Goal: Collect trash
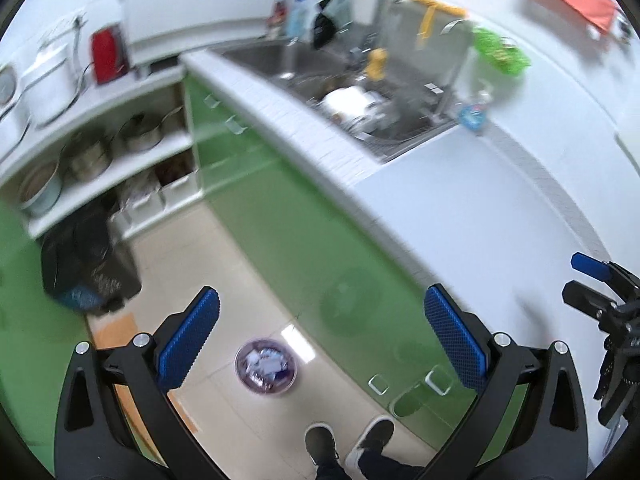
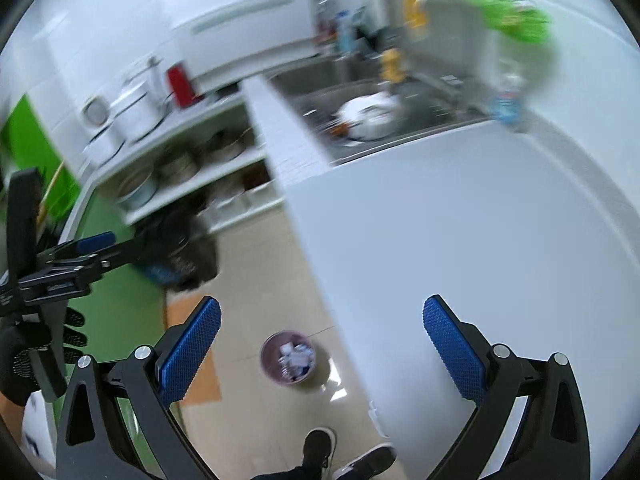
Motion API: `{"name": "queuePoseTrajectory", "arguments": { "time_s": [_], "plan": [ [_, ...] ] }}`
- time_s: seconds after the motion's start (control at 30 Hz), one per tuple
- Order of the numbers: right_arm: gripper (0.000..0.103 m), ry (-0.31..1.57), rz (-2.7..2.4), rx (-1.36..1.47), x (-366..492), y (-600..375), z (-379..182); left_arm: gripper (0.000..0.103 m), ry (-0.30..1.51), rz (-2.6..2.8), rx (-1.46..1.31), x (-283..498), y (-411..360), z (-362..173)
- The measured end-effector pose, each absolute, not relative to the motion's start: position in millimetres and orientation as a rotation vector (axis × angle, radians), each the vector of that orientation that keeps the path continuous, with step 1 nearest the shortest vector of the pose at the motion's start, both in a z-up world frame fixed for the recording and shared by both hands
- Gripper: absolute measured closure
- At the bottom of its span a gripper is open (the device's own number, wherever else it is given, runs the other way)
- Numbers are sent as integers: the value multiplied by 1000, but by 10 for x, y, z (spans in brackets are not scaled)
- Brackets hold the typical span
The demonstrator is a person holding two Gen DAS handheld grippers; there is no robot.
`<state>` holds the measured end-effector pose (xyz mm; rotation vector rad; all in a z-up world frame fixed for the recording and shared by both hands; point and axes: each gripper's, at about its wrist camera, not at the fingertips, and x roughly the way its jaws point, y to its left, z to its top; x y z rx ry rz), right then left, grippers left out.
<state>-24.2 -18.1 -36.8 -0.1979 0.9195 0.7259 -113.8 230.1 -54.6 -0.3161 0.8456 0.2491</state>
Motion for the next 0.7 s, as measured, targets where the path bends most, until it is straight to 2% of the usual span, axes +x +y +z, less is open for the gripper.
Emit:
{"name": "queuePoseTrajectory", "arguments": {
  "time_s": [0.33,0.7],
  "plan": [
    [6,845,517,-101,-27,-1180,76,3,800,112,-190,-674,1648,-106],
    [6,793,424,-129,24,-1722,262,3,816,34,-121,-474,1079,24]
  ]
}}
